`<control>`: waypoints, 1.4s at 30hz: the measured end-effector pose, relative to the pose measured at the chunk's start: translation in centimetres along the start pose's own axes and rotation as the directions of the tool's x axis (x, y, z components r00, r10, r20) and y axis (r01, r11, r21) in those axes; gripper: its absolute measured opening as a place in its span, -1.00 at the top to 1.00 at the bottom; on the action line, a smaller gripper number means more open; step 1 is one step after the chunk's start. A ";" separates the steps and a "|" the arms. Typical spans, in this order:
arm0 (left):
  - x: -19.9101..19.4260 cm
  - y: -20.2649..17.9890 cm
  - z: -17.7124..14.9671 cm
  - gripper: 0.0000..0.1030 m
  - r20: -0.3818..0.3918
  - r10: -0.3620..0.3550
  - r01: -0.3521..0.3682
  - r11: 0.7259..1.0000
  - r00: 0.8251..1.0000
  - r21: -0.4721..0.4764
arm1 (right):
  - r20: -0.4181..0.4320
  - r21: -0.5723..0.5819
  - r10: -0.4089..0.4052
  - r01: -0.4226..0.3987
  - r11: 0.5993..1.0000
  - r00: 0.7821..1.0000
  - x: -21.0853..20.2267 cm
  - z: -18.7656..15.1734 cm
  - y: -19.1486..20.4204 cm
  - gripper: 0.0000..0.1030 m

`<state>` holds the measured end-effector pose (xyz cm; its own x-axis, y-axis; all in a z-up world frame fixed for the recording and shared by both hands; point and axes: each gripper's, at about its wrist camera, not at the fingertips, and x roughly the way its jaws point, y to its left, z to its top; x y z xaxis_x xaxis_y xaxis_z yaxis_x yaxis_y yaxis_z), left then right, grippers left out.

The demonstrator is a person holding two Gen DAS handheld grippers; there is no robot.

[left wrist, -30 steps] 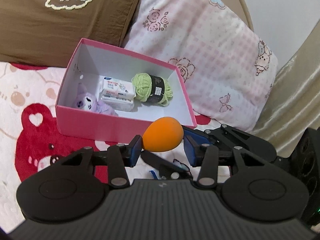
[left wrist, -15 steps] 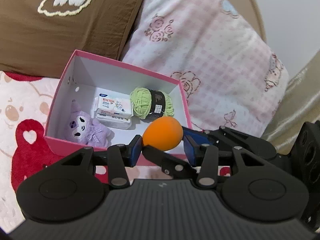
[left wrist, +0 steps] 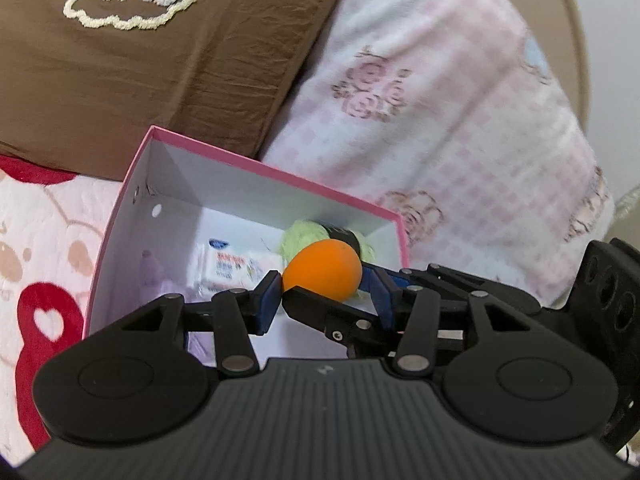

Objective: Organize objects
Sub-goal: 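Lower the sponge into the pink box and open the left gripper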

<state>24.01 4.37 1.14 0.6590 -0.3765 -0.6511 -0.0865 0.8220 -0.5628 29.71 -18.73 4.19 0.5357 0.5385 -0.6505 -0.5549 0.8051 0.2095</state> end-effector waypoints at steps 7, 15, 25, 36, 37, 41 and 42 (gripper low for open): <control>4.9 2.9 2.7 0.09 -0.033 0.015 -0.018 0.996 0.999 -0.083 | -0.082 0.142 0.002 0.010 0.990 0.997 5.4 1.9 -3.5 0.00; 8.8 6.0 3.0 0.11 -0.042 0.006 -0.013 0.988 0.999 -0.156 | -0.153 0.189 -0.030 0.059 0.980 0.988 10.2 1.9 -5.5 0.00; 10.3 6.4 3.4 0.09 -0.017 0.018 -0.020 0.989 1.000 -0.144 | -0.152 0.186 -0.060 0.089 0.978 0.986 11.7 2.0 -5.9 -0.01; 9.8 4.8 3.3 0.01 0.043 0.072 -0.068 0.995 0.996 -0.079 | -0.151 0.190 -0.089 0.117 0.975 0.985 11.5 1.9 -6.5 -0.02; 9.6 4.6 3.3 0.02 0.042 0.080 -0.077 0.995 0.996 -0.069 | -0.153 0.184 -0.084 0.112 0.977 0.985 11.4 1.9 -6.5 -0.02; 8.5 3.9 3.1 0.04 0.025 0.080 -0.079 0.996 0.996 -0.049 | -0.137 0.131 -0.108 0.126 0.983 0.985 10.4 2.0 -6.0 -0.02; 8.1 3.7 3.0 0.04 0.025 0.080 -0.079 0.996 0.996 -0.041 | -0.132 0.131 -0.100 0.117 0.984 0.986 10.0 2.0 -6.0 -0.02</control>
<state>31.24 5.63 -4.66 0.6688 -0.2981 -0.6810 -0.1692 0.8310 -0.5299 39.63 -17.70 -2.13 0.4995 0.4180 -0.7588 -0.4000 0.8882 0.2260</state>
